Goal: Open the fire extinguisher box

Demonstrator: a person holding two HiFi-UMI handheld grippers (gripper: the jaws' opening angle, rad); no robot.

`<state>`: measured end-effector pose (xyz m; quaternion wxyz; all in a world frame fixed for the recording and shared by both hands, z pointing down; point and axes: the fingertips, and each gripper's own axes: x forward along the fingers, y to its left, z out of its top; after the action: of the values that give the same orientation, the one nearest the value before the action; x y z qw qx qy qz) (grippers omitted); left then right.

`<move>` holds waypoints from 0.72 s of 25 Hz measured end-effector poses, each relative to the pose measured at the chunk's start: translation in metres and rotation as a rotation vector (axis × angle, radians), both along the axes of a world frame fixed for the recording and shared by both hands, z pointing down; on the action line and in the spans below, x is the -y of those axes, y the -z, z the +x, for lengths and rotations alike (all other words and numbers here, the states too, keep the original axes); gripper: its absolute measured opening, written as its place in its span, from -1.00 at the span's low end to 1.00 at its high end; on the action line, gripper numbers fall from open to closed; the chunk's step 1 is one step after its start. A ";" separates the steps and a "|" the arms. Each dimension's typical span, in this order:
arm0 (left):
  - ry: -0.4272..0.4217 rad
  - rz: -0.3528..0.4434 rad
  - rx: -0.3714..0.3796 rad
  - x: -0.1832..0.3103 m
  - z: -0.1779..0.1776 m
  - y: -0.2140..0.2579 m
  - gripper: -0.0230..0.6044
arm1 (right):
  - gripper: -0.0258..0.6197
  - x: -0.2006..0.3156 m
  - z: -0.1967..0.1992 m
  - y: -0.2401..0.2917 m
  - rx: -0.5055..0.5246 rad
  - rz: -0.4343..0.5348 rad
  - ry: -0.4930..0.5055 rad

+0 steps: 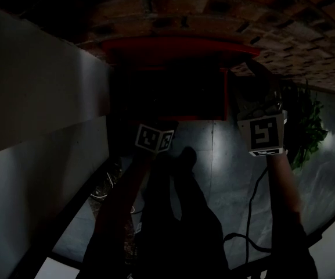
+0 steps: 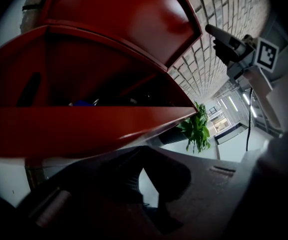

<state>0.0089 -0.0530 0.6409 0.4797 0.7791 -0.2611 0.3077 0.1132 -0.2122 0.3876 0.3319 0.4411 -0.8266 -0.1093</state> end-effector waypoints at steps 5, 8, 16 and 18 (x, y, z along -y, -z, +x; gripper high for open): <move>-0.011 0.008 -0.007 -0.001 0.006 0.000 -0.93 | -0.65 -0.011 -0.001 -0.001 0.040 -0.036 0.004; -0.016 0.019 -0.011 0.002 0.009 0.003 -0.93 | -0.82 -0.011 0.001 0.000 0.104 -0.061 -0.009; -0.043 0.050 0.024 0.002 0.009 -0.003 -0.93 | -0.92 -0.023 0.003 -0.008 0.431 -0.290 -0.047; -0.040 0.053 0.049 0.001 0.006 -0.002 -0.93 | -0.92 -0.037 0.004 -0.021 0.529 -0.377 -0.067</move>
<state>0.0152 -0.0541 0.6431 0.4462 0.7888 -0.2652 0.3292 0.1173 -0.1752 0.4084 0.1847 0.4120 -0.8749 0.1750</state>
